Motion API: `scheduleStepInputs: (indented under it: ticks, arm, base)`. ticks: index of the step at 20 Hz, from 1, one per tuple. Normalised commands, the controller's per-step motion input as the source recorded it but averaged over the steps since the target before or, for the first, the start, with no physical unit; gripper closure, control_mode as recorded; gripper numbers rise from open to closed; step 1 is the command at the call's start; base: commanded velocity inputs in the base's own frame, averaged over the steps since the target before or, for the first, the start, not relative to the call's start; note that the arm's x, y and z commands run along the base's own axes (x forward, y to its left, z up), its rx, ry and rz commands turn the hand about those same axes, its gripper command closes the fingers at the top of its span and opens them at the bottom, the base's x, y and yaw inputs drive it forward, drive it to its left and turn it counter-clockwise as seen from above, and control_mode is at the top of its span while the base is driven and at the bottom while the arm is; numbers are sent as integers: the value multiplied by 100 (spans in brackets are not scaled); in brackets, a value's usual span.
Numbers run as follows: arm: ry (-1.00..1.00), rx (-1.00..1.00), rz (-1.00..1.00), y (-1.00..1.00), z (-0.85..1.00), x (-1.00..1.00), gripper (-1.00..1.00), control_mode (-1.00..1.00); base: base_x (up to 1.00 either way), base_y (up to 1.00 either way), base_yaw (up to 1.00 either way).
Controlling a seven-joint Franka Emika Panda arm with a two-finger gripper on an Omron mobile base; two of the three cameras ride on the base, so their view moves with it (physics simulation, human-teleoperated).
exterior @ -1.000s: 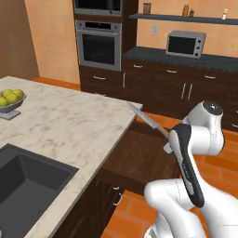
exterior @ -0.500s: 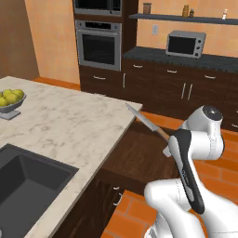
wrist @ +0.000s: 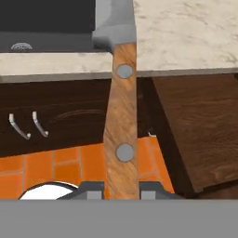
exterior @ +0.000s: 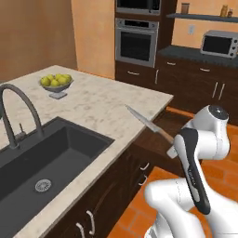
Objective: Pick up the knife from the drawer and place it on the cutting board. Then place the meat from the plate to the cutting board.
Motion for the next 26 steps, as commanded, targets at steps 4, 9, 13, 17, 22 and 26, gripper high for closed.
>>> scheduleStepInputs:
  ticks: [4, 9, 13, 17, 22, 26]
  arm:
    - [0, 0, 0, 0, 0, 0, 100, 100]
    - [0, 0, 0, 0, 0, 0, 100, 100]
    - [0, 0, 0, 0, 0, 0, 100, 100]
    - [0, 0, 0, 0, 0, 0, 100, 100]
    - [0, 0, 0, 0, 0, 0, 100, 100]
    - [0, 0, 0, 0, 0, 0, 100, 100]
  base:
    - [-61, 99, 56]
    - [-22, 95, 67]
    - [-4, 100, 69]
    - [-2, 100, 67]
    - [10, 100, 50]
    - [26, 69, 25]
